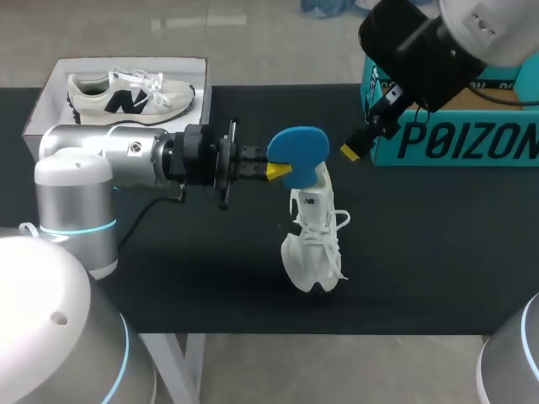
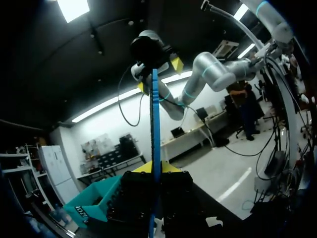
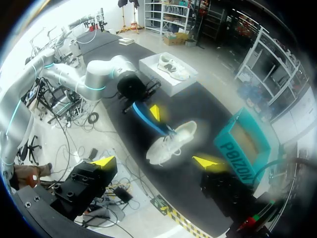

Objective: Take the shoe out of the shoebox, open the shoe tongue, remove and reinsert the insole, then place the shoe into the shoebox

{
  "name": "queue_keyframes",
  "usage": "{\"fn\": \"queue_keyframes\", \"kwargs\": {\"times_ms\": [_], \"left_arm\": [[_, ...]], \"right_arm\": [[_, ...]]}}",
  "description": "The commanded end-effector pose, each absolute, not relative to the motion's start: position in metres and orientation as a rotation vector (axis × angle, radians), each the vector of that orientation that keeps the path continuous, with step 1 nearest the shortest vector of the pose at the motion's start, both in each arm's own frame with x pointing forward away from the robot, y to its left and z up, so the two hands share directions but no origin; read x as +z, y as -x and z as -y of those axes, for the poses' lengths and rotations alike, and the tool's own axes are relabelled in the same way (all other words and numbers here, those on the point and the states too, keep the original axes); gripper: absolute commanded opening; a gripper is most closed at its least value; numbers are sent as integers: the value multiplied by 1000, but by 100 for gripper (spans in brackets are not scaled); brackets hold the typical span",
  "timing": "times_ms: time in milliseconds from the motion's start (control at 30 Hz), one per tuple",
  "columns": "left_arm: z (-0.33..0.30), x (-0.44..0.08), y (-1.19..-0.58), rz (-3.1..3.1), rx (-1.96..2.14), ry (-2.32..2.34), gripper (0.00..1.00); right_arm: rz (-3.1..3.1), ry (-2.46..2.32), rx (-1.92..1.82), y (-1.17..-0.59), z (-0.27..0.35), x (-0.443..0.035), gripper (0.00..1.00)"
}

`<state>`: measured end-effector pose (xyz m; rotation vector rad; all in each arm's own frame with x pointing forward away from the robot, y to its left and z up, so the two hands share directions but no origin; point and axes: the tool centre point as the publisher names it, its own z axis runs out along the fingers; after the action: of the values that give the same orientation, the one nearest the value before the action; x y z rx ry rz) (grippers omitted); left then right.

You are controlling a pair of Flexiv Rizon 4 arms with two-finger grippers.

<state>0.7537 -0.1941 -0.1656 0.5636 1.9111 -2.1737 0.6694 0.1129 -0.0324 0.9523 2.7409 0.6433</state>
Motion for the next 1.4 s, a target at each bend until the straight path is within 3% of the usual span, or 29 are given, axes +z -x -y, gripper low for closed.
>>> {"fn": "queue_keyframes", "kwargs": {"times_ms": [33, 267, 567, 1400], "left_arm": [[195, -166, -753, -1912, -2172, -562, 0], [195, -166, -753, -1912, -2172, -562, 0], [197, -149, -730, -1608, -1610, -1200, 0], [192, -171, -738, -1474, -1486, -1275, 0]], "right_arm": [[-2743, -955, 636, -671, -115, -32, 100], [-2743, -955, 636, -671, -115, -32, 100], [-2743, -955, 636, -671, -115, -32, 100], [-2743, -955, 636, -671, -115, -32, 100]]}}
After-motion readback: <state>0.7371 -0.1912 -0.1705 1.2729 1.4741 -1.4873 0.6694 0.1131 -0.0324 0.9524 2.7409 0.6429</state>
